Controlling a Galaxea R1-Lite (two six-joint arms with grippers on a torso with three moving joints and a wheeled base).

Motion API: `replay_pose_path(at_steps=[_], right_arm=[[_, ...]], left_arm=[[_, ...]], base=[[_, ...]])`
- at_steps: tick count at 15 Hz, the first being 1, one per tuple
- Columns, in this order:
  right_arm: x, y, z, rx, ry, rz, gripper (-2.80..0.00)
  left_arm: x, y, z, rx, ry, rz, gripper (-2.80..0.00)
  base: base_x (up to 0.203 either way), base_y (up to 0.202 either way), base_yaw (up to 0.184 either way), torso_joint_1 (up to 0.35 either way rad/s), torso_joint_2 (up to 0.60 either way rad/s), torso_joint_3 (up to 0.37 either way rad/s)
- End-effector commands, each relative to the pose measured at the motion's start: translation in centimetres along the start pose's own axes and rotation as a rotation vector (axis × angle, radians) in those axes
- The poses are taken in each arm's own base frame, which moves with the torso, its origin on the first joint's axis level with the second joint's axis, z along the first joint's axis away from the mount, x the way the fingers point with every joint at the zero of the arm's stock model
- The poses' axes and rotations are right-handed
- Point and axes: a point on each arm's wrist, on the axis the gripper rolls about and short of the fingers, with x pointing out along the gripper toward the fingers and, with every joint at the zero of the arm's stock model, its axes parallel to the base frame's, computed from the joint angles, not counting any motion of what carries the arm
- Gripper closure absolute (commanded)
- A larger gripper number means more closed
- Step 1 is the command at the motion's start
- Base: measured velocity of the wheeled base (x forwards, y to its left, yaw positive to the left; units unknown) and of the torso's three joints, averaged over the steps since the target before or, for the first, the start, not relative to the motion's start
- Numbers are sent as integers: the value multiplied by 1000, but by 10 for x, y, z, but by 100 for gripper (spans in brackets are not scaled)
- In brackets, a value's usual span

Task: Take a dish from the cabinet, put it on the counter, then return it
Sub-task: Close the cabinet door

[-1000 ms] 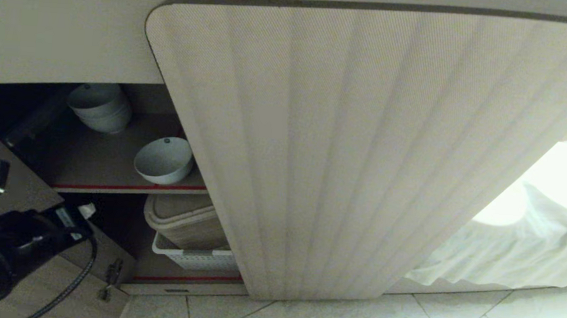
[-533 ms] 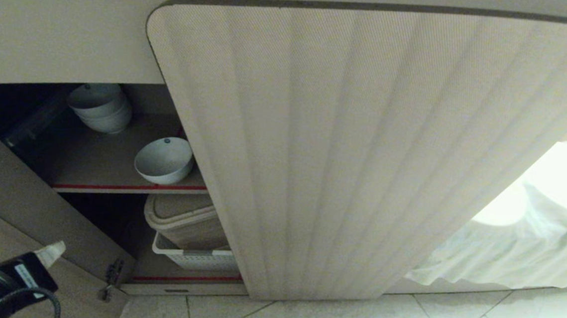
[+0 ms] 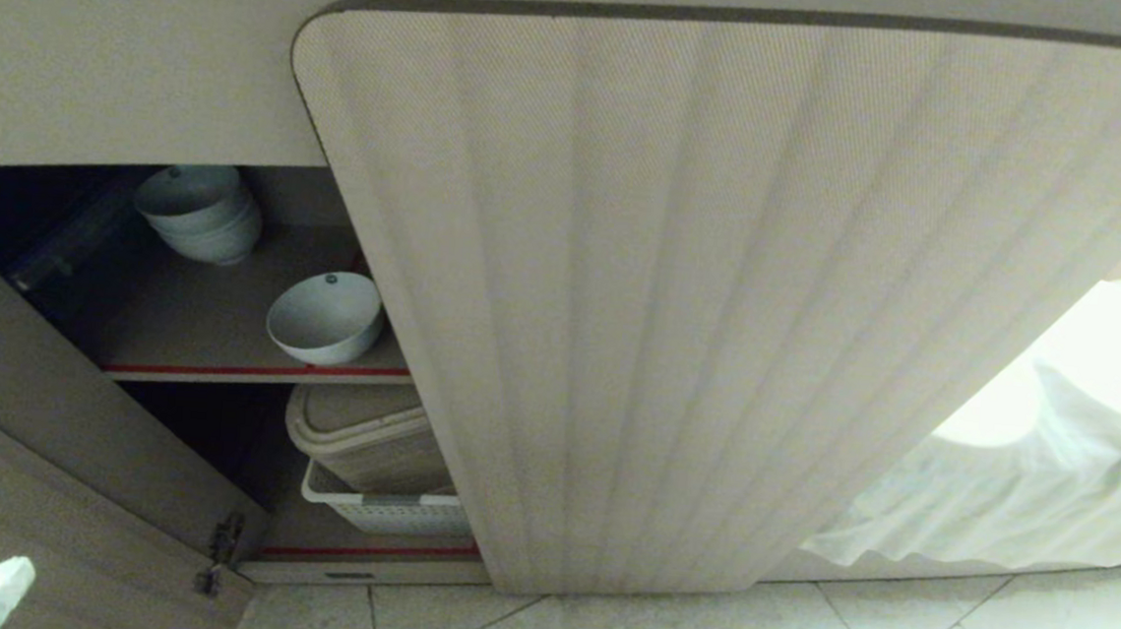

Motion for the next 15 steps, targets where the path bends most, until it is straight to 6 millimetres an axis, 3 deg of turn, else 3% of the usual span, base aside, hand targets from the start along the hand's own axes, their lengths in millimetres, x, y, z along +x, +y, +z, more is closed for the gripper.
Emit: replay_pose_path(at_steps=[1,4,8,12,15], right_arm=[[0,0,0,0,-1,0,0],[0,0,0,0,-1,1,0],[0,0,0,0,-1,0,0],[0,0,0,0,-1,-1,0],[0,0,0,-1,-1,1,0]], left_arm=[[-12,5,-4,-6,-64,-24,0],[-26,10,-9,-24,-134,-55,0],[-30,13,-22,10,-70,-46,0],[-39,14,-34,202,-62,-106,0],[-47,17,-43,220,-125,-137,0]], base=[[0,0,0,0,0,0],[0,0,0,0,0,0],[0,0,0,0,0,0],[0,0,0,0,0,0],[0,0,0,0,0,0]])
